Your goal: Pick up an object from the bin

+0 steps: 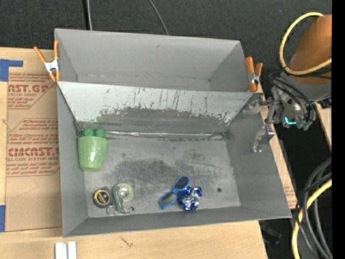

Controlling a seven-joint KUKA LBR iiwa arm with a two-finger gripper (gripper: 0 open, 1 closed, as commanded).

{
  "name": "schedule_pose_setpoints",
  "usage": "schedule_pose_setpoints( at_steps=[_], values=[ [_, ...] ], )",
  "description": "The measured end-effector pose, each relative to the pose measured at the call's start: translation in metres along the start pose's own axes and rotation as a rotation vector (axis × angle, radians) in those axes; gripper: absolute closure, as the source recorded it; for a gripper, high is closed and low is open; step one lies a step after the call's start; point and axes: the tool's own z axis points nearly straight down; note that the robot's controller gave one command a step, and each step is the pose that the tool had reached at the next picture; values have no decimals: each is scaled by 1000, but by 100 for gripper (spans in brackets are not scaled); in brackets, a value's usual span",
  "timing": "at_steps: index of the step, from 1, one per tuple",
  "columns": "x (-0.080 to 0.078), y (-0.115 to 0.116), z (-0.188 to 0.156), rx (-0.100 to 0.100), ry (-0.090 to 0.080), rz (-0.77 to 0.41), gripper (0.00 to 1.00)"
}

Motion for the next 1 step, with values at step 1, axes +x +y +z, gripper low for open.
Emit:
schedule_pose_setpoints(
  at_steps=[1],
  values=[
    [0,67,166,2,-14,156,0]
  ],
)
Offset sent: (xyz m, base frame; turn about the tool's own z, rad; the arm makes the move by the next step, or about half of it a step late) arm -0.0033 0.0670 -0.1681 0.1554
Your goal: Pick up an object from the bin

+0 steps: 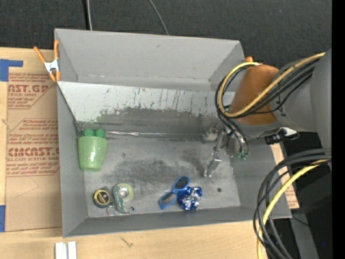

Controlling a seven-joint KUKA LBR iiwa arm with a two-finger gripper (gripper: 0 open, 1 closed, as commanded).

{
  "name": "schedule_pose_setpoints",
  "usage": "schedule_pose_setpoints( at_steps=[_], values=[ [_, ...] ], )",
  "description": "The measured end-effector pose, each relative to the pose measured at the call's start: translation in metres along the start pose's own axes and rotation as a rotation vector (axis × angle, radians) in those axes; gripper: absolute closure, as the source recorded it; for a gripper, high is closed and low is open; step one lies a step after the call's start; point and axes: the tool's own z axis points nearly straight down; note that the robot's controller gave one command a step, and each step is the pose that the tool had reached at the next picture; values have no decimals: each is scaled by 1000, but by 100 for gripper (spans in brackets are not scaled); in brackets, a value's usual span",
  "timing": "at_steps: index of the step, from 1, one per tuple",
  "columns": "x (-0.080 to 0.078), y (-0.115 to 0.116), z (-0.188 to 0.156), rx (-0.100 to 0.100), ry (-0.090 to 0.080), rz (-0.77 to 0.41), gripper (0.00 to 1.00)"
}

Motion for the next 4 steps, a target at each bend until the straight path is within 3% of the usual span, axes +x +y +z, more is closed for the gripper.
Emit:
schedule_pose_setpoints(
  at_steps=[1,2,3,4],
  values=[
    [84,59,-30,-4,14,30,0],
    [93,147,-29,-5,8,-95,0],
    [116,138,-4,-8,-11,28,0],
    [113,139,-7,-4,0,28,0]
  ],
)
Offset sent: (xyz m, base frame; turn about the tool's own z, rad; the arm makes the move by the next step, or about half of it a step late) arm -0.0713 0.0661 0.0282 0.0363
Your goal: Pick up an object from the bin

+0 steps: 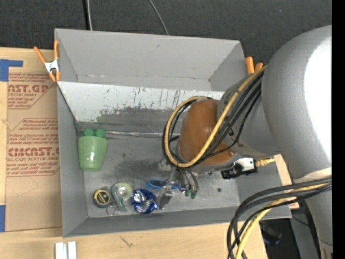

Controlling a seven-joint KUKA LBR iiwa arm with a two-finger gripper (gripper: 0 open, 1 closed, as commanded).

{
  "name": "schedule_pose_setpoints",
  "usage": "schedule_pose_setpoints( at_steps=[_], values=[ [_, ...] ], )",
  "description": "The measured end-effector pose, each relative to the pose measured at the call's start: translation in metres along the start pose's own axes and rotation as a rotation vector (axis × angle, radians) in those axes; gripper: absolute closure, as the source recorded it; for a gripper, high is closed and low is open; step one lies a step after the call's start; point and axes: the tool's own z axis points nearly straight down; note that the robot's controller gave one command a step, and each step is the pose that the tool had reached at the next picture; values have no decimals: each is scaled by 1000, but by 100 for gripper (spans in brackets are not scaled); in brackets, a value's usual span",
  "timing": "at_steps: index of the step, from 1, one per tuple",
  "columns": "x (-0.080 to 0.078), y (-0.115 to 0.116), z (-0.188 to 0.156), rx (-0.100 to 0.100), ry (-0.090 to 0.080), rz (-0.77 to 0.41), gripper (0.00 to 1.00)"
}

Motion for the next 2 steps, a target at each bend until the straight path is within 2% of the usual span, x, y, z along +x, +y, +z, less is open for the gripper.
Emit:
schedule_pose_setpoints(
  at_steps=[1,2],
  values=[
    [-3,0,-3,-1,-10,2,100],
    [-6,1,-79,1,1,1,100]
  ],
)
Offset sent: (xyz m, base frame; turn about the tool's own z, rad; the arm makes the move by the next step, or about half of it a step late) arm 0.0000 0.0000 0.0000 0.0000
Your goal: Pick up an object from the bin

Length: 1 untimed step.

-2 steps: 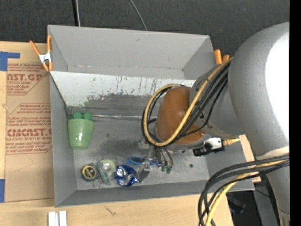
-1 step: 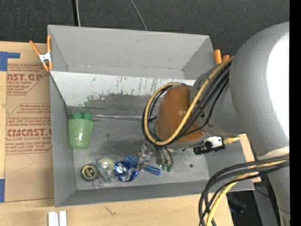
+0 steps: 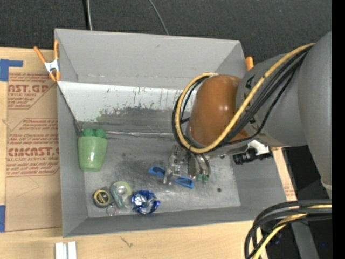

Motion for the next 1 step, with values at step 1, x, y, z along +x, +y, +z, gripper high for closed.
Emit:
schedule_pose_setpoints(
  at_steps=[1],
  values=[
    [0,1,-7,2,6,-1,100]
  ],
)
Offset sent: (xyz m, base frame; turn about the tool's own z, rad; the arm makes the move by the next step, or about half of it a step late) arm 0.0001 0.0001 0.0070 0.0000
